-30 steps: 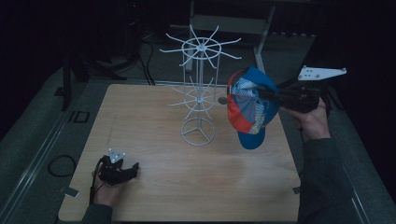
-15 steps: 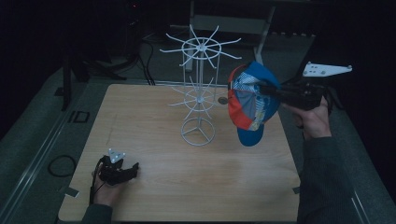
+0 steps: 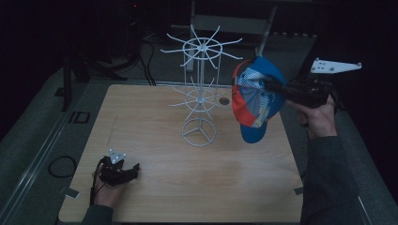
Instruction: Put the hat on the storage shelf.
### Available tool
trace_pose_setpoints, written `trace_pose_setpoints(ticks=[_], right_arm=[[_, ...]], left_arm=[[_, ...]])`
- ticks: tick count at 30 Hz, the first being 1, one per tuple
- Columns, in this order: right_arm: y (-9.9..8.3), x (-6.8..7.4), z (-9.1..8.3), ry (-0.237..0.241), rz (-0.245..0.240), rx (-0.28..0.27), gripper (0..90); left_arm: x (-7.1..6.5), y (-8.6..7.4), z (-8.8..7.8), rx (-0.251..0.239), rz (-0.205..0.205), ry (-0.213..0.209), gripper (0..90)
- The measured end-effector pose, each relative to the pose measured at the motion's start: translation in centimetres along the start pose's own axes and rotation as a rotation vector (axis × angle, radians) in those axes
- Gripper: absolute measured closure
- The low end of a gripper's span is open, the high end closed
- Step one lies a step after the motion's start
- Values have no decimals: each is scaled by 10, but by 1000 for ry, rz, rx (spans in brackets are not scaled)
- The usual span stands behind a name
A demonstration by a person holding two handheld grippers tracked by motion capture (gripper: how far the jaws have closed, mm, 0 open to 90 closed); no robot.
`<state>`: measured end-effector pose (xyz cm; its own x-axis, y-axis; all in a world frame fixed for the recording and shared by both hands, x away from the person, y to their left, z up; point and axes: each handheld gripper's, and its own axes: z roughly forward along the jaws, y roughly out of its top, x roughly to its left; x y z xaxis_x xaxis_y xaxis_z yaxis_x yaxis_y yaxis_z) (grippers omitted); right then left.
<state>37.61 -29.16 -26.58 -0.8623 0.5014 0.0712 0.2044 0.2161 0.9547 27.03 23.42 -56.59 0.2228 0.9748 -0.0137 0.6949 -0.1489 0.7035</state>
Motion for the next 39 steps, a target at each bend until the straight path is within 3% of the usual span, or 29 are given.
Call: trace_pose_setpoints(ticks=[21, 39], right_arm=[[12, -1, -13, -15, 0, -42, 888], [24, 3, -18, 19, -7, -102, 889]], left_arm=[[0, 0, 0, 1, 1, 0, 267], [0, 0, 0, 3, 3, 0, 267]])
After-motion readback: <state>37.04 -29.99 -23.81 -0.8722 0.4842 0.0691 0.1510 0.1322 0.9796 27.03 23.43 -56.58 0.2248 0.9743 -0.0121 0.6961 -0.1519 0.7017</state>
